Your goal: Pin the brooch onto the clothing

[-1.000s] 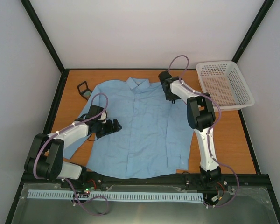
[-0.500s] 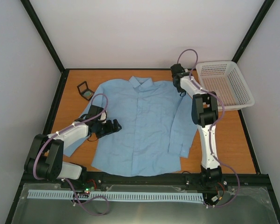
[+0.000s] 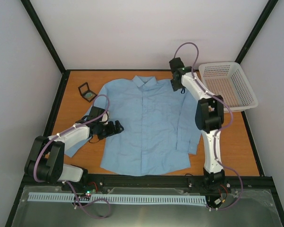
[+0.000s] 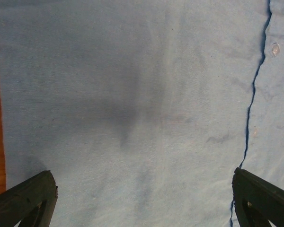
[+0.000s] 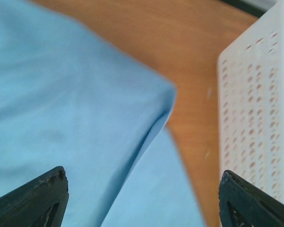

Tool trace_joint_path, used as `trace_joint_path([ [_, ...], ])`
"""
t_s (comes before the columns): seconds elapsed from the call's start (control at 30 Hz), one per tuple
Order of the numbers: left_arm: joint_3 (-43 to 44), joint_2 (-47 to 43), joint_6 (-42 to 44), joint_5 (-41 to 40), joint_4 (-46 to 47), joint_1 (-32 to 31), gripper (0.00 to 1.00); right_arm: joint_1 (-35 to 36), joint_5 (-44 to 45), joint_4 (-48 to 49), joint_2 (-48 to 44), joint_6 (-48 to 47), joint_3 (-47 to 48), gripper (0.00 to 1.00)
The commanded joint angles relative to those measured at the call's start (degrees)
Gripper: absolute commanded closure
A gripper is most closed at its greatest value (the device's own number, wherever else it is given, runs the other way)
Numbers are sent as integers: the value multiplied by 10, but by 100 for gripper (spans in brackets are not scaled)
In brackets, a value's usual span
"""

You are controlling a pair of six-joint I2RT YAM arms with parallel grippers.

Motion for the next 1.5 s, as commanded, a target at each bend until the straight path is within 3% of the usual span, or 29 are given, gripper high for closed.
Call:
trace_joint_path([
  [0.0, 19, -16, 5, 1, 3, 3, 0, 22, -110, -28, -127, 90, -151, 16],
  [0.2, 17, -13, 6, 12, 15, 3, 0, 26, -106, 59, -197, 139, -333, 22],
  [0.43, 15, -18, 6, 5, 17, 3, 0, 25, -122, 77, -171, 150, -369, 31],
  [0.9, 0, -33, -4, -26, 10, 3, 0, -12, 96, 71, -206, 147, -483, 53],
  [1.07, 0, -26, -2, -30, 10, 3, 0, -28, 98, 78, -239, 128, -495, 64],
  [1.23, 12, -60, 29, -10, 14, -1, 0, -26, 8, 84, -267, 108, -494, 62],
  [1.47, 99, -45, 63, 57, 46, -85, 1, -21, -86, 93, -322, 109, -489, 42],
])
